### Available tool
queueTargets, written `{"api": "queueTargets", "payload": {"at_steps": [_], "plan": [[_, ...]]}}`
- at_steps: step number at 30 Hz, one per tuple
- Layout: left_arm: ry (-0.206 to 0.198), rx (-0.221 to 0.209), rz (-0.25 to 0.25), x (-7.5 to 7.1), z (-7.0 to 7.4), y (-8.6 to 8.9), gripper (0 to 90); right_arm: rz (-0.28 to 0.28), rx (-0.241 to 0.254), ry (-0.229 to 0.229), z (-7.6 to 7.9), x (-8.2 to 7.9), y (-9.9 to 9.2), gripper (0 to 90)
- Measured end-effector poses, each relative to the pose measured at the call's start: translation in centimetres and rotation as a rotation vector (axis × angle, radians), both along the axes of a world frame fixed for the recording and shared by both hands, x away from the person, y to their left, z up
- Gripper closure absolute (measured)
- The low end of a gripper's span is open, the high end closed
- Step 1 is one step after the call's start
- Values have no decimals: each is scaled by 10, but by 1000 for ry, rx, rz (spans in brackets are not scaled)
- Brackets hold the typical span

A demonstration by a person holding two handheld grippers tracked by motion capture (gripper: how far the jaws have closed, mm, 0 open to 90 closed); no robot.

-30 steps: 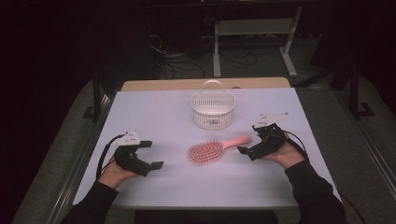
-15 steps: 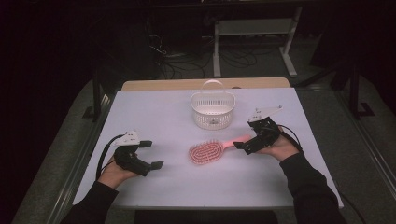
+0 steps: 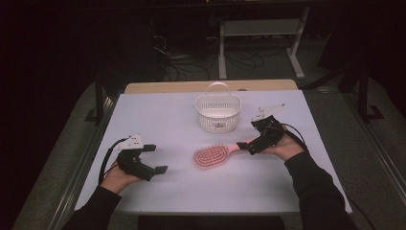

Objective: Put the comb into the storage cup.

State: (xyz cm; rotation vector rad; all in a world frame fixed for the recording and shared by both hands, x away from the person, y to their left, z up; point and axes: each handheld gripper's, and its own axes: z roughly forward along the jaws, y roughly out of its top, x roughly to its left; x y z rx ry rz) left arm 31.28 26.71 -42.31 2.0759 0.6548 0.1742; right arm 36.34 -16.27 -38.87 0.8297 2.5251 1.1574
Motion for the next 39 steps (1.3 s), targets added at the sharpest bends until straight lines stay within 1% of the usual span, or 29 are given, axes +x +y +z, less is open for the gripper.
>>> {"api": "queueTargets", "payload": {"at_steps": [6,14,21,25,28,35,39], "plan": [[0,-1,0,0,0,0,4,12,-10,2,4,6,4,0],[0,-4,3,0,0,1,4,44,-47,19,7,12,14,0],[-1,-4,2,-1,1,1,4,90,-100,32,7,19,22,0],[-2,-5,2,-1,1,1,4,103,-133,48,7,21,25,0],[-1,-4,2,-1,1,1,4,116,-149,56,7,23,26,7],[0,-5,1,-1,1,1,4,145,-199,80,3,28,30,13],[1,-5,1,-1,1,1,4,169,-234,94,0,31,32,55]]}}
